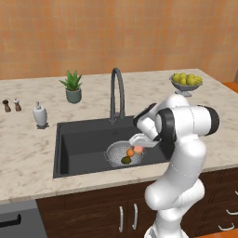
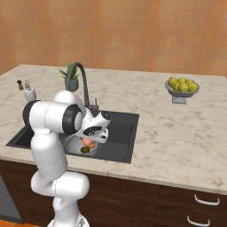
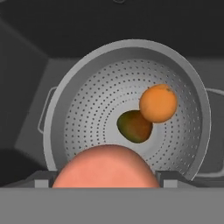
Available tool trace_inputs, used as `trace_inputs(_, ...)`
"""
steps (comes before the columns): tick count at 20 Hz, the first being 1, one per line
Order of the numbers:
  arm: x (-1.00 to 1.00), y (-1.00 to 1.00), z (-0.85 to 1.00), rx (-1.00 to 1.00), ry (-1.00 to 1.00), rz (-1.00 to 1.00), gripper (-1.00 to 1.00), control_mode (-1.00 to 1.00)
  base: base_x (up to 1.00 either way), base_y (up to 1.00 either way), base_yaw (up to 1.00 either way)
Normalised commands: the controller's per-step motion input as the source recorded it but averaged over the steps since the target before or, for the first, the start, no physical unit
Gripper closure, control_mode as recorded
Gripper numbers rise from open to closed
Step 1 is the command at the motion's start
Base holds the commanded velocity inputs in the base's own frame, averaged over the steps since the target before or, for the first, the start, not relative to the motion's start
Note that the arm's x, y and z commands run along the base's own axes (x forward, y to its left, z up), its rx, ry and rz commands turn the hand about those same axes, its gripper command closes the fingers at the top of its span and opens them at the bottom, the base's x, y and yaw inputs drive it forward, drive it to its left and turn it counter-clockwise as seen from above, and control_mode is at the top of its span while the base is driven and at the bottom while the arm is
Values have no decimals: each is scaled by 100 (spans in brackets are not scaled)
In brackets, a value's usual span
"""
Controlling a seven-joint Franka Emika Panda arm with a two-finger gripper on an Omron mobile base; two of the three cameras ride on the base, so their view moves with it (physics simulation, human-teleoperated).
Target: Put the colander in the sink, put the mango, peach, tangerine in the colander, and turn on the sink faucet and pour water over the colander.
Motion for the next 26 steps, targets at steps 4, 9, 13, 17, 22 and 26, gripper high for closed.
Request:
trace_inputs(4, 7, 4, -20, 0, 0, 0, 100, -100, 0, 0, 0)
trace_inputs(9, 3, 20, -20, 0, 0, 0, 100, -100, 0, 0, 0)
trace_inputs(13, 11, 21, -19, 0, 0, 0, 100, -100, 0, 0, 0)
trace_inputs(17, 7, 13, -23, 0, 0, 0, 100, -100, 0, 0, 0)
trace_inputs(22, 0, 3, -18, 0, 0, 0, 100, -100, 0, 0, 0)
trace_inputs(26, 5, 5, -13, 0, 0, -1, 100, -100, 0, 0, 0)
